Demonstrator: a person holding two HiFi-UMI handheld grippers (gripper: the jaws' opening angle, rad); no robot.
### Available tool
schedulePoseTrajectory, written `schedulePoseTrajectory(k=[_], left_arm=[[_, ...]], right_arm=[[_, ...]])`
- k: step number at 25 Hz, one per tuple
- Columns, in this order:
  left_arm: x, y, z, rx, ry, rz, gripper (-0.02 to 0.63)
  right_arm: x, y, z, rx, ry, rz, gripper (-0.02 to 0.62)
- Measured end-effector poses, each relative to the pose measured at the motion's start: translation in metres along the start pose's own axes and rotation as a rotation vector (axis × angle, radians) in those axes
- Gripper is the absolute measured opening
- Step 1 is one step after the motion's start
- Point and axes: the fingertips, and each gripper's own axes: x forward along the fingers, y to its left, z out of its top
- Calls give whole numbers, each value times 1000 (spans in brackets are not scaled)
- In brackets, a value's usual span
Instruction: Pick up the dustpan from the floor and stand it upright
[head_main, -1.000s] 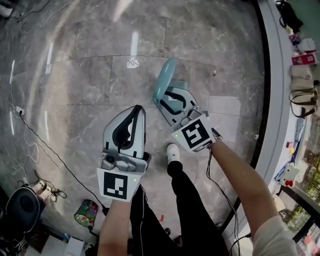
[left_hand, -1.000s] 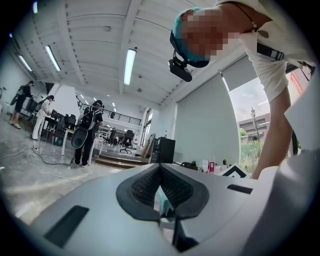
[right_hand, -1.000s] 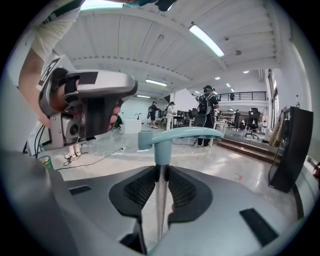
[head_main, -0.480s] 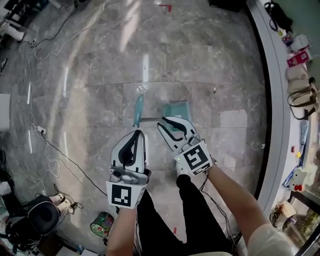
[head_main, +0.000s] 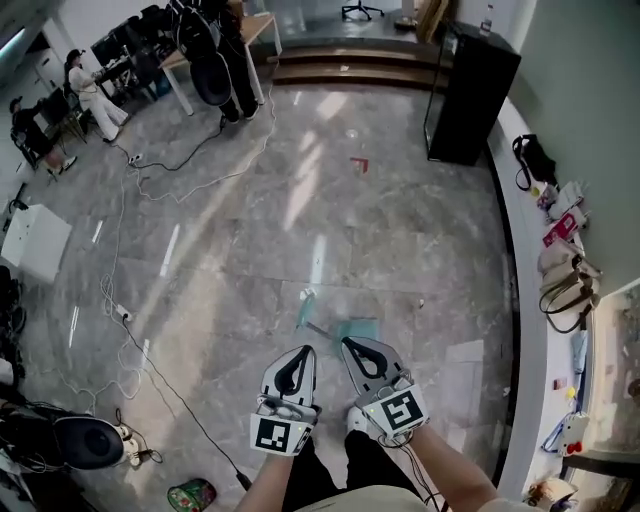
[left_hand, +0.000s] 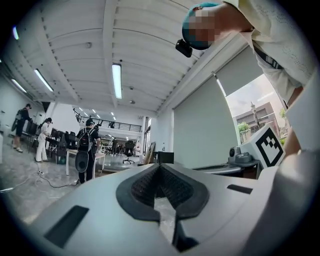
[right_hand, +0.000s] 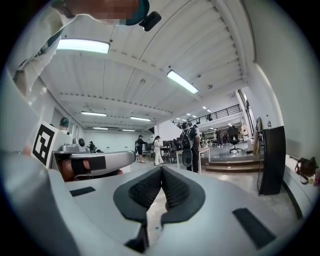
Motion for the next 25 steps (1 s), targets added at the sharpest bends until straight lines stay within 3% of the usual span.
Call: schedulePoseTrajectory(k=[6,9,16,21,25], left_arm=[[-23,-10,52,-19,-49,0,11],[-36,-10,68,7,-61,-15,11],[-54,-11,95,-24,-143,23,11],[-56,-19,93,34,-91,7,11],[-66,-33,91,33,-65,11,11]], right_arm=[[-23,21,40,-14,66,0,18],[-23,37,55,-10,50,0,18],[-30,65,74,-27,33,3,18],[-41,56,81,-21,39,-35,18],[-57,55,89,-21,33,-48,18]])
